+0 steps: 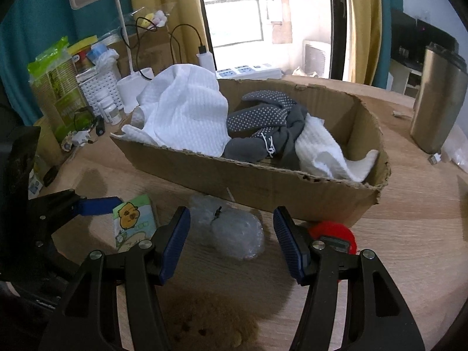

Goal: Organize soft objects
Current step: 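Move both grippers back from the box toward the items on the desk, then grasp the cartoon tissue pack with left while right grasps the bubble-wrap bag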

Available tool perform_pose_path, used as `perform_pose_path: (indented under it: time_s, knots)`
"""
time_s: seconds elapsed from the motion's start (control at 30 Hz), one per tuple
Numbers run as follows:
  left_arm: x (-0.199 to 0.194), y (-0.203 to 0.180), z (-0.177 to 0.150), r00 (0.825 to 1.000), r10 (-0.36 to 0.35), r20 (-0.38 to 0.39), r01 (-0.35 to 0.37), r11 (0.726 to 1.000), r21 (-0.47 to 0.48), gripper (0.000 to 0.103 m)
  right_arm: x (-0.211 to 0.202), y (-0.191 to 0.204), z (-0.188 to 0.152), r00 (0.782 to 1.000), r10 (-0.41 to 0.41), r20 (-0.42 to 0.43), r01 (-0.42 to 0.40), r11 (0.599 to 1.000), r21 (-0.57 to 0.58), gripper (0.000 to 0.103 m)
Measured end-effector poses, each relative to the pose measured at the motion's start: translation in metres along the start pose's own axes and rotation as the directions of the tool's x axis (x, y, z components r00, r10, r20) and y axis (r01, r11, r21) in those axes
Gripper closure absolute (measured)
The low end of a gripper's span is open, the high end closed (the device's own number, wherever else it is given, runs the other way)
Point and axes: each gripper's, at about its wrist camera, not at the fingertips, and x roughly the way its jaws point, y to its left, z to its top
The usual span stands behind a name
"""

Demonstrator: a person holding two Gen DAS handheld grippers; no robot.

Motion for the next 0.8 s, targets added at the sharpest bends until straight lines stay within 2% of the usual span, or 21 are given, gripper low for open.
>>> perform_pose_path:
  time_s: [0.1,0.2,0.27,0.3,0.5,0.8]
  knots:
    - [0.001,-0.002,0.000,1.000,0.007,-0.003,-0.007,1.000,0.017,0.011,0.003,-0.002,-0.001,1.000,0.018,-0.009,-0.018,1.000,0.011,0.041]
    - [0.001,-0.008,-0.002,1.000,0.028,-0.002,-0.027,0.998,0.060,0.028,0.004,-0.004,-0.004,0.999,0.037,-0.013,-0.037,0.999,0.024,0.041]
    - [0.001,-0.012,-0.002,0.999,0.045,0.001,-0.045,0.995,0.085,0.029,0.005,-0.003,-0.004,0.999,0.051,-0.019,-0.051,0.999,0.018,0.042]
    - [0.001,-0.013,-0.003,0.999,0.042,0.001,-0.042,0.995,0.090,0.029,0.004,-0.001,-0.005,0.998,0.055,-0.021,-0.055,0.998,0.013,0.047]
    - [-0.008,-0.021,-0.004,0.999,0.028,0.028,-0.031,0.992,0.125,0.030,-0.003,0.004,-0.009,0.998,0.062,-0.009,-0.062,0.998,-0.019,0.055]
    - [-0.028,-0.027,-0.004,0.997,0.034,0.073,-0.042,0.992,0.115,0.030,-0.036,0.002,-0.008,0.997,0.039,0.073,-0.036,0.999,-0.035,0.055]
